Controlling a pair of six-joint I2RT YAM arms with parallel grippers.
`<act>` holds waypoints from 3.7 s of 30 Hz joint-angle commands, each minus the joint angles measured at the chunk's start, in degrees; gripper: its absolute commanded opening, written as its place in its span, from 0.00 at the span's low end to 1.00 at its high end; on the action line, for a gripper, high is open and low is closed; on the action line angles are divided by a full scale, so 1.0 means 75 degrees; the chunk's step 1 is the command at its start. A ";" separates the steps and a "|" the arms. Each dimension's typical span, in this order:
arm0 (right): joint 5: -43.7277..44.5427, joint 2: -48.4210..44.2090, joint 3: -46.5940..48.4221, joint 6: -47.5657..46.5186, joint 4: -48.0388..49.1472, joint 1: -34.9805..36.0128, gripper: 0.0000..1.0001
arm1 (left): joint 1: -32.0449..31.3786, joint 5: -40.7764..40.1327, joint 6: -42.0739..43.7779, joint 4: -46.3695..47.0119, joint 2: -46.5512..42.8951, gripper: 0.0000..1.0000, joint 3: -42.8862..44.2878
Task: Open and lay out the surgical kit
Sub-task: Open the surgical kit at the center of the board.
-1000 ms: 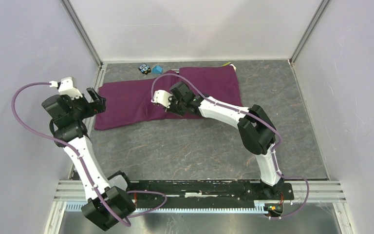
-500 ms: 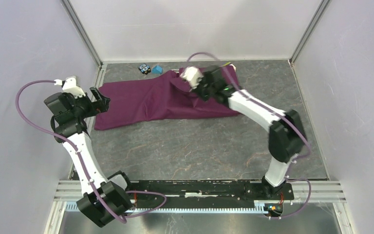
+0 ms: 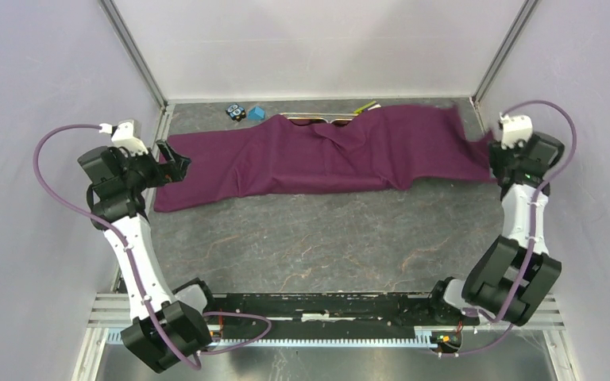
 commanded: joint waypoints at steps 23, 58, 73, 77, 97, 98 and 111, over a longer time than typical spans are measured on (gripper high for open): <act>-0.2436 0.2559 0.1565 0.1662 0.1116 0.2275 0.89 | -0.3305 -0.1695 -0.1063 0.1173 0.4176 0.95 0.2596; -0.4566 0.7888 0.5815 0.5888 0.2381 0.3373 0.37 | -0.4821 0.0045 -0.3913 0.2794 1.0688 0.16 0.7292; -0.4204 0.6830 0.5386 0.4504 0.1689 0.3373 0.02 | -0.4823 0.0343 -0.2994 0.2464 0.9675 0.02 0.6922; -0.4288 0.6460 0.4870 0.4329 0.1834 0.3378 0.00 | -0.4845 0.0325 -0.2702 0.2476 0.9198 0.02 0.6320; -0.5041 0.3598 0.0711 0.2261 0.1575 0.3373 0.00 | -0.5096 -0.0443 -0.0341 0.1885 0.5794 0.02 0.1844; -0.5136 0.3423 0.0479 0.2081 0.1475 0.3380 0.00 | -0.5123 -0.0518 -0.0202 0.1748 0.5558 0.02 0.1610; -0.5374 0.1582 -0.1320 -0.0051 0.0055 0.3383 0.00 | -0.5191 -0.0693 0.1813 0.0474 0.3905 0.02 0.0200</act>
